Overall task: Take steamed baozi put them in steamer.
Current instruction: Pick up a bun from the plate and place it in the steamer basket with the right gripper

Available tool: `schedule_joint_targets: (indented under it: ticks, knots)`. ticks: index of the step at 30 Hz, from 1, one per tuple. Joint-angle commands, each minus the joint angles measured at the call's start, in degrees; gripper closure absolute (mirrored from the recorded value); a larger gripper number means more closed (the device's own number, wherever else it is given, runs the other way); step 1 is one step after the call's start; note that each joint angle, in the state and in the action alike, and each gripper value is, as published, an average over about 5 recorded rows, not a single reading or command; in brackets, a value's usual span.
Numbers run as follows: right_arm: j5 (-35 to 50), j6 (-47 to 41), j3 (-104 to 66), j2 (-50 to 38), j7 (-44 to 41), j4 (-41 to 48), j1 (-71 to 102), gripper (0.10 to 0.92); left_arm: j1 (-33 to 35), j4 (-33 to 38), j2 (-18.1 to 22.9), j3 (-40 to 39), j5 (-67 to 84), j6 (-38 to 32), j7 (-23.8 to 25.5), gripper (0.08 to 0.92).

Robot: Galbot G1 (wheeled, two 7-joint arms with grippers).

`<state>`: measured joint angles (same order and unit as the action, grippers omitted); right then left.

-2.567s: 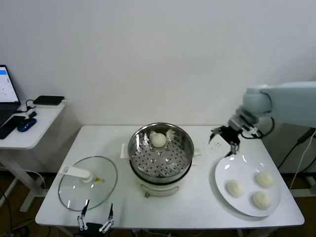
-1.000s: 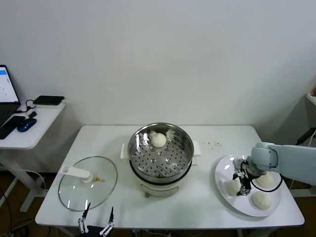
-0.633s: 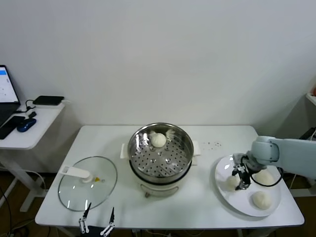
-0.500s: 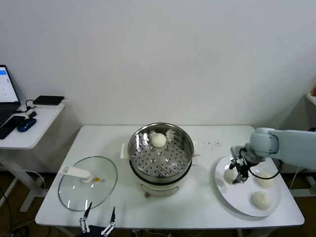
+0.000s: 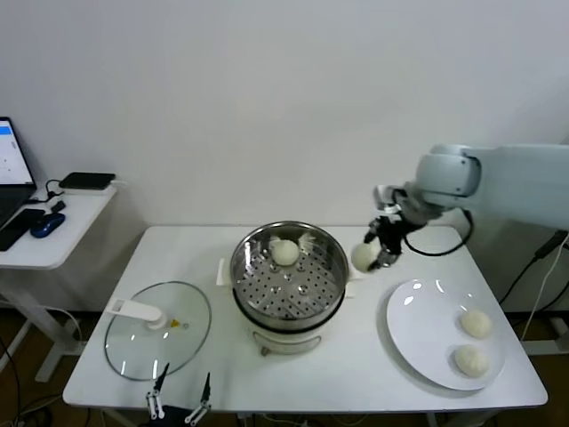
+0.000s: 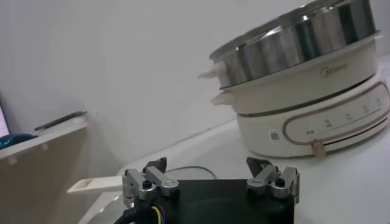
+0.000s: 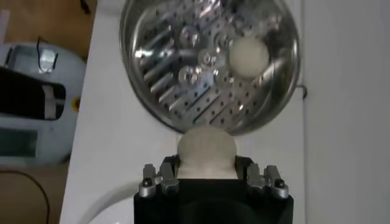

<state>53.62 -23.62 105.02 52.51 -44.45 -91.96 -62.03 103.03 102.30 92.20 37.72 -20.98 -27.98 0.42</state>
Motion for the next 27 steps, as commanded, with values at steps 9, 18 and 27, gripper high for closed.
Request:
schedule_joint_targets:
  ticks: [9,18,27]
  knots:
    - [6.55,-5.62,-14.28,23.00,3.01,16.27,15.08,0.414,0.05,0.17,0.71,0.71,-0.10,0.10,0.18,0.177]
    - [5.12,-5.97,-15.86,25.71,3.06,21.35,22.59,0.414,0.06,-0.16,0.85,0.76,-0.22,0.19,0.66,0.177]
    - [2.89,-6.04,-15.53,25.28,3.06,22.18,25.95,0.414,0.19,-0.78,0.78,0.83,-0.32,0.09,1.05,0.177]
